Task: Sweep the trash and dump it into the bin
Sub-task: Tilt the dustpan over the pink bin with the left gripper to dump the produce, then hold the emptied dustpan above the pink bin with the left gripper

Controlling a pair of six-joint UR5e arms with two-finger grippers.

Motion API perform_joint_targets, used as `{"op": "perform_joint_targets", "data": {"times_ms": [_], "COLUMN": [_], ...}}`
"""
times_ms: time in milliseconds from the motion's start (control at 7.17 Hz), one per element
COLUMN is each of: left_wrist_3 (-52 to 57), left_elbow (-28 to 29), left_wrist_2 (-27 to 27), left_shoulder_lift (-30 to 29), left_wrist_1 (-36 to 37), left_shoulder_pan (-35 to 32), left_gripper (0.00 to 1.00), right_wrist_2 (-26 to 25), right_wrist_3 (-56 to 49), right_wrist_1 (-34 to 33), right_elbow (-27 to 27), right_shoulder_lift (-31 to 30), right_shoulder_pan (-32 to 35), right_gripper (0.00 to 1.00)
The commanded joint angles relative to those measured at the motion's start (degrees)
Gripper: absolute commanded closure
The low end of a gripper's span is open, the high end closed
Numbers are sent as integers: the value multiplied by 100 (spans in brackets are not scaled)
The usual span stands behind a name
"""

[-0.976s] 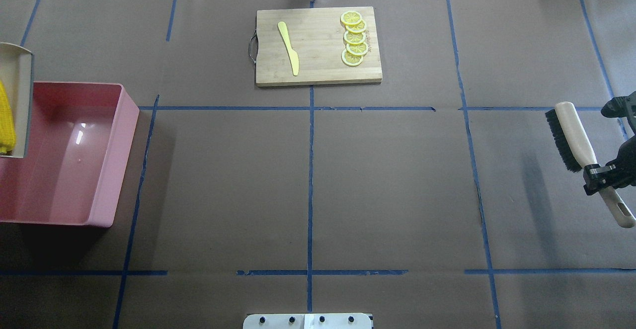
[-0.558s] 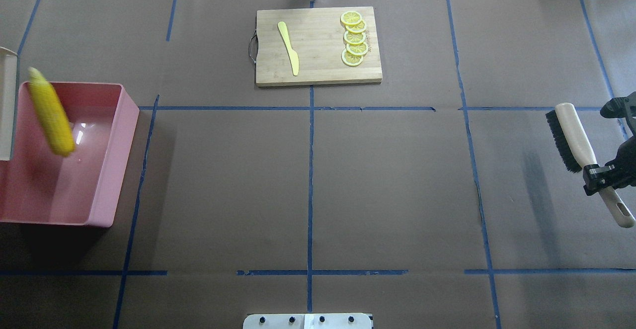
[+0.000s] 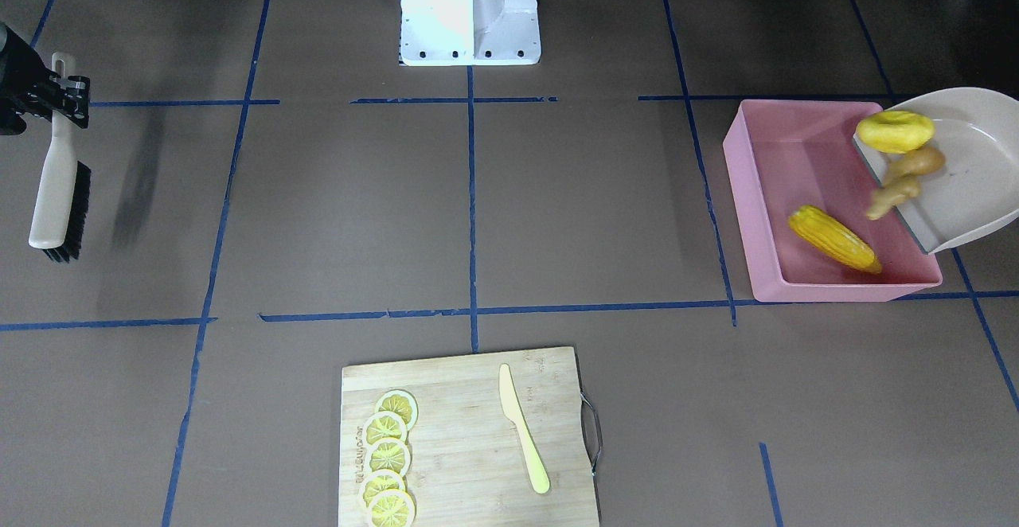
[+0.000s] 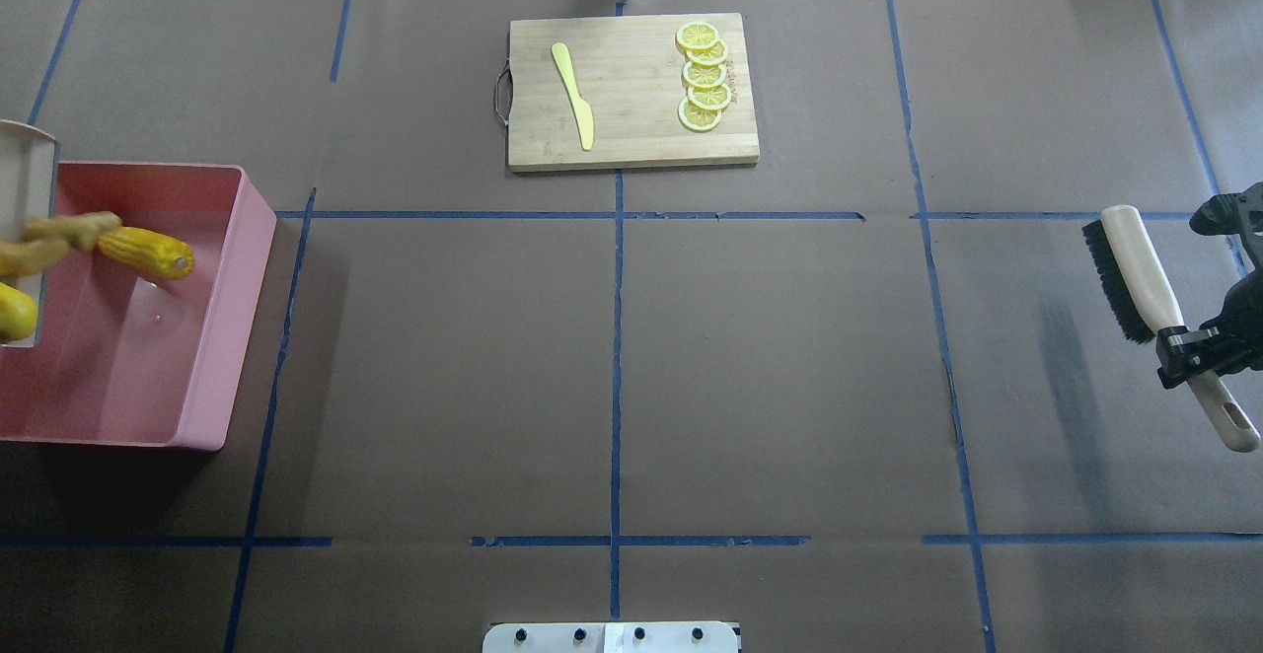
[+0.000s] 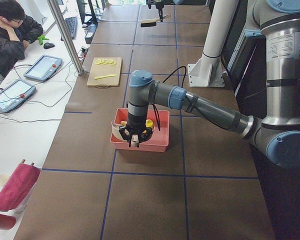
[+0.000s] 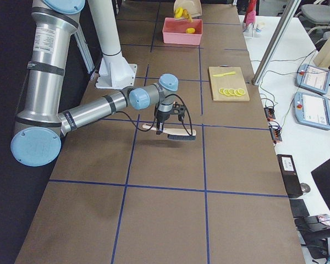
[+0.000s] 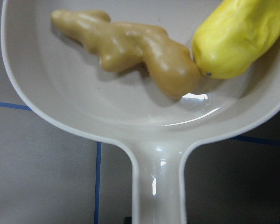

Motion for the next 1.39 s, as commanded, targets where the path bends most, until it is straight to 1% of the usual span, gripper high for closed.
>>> {"op": "perform_joint_targets", "data": {"times_ms": [0,279,418,837,976,1116,1255], "left_wrist_3": [16,33,33,-45,-194,-561,-947], "left_elbow": [-78,-69,-78,-43,-225,-462,-508], "left_wrist_2": [375,316,63,-1666,-1828,-1873,-2100], "left_shoulder_lift": [30,30,-22,-180,-389,-583,-707], "left_wrist_1": [5,14,40,101,545,881,919], "left_shoulder_pan": [38,46,46,29,20,29,38], "left_gripper": [100,100,100,100,100,100,100], "right_wrist_2": [0,0,-8,-26,-35,52,410], "right_wrist_3": [0,0,9,-18,-9,70,244], "right_wrist_1": [0,8,8,8,34,531,1093], "right_elbow": [-2,-10,-36,-89,-150,-438,-780], "right_shoulder_lift": [0,0,-43,-26,-17,-35,-44], "right_shoulder_pan": [0,0,0,0,-9,-9,-9], "right_gripper": [99,99,99,99,98,98,98]}}
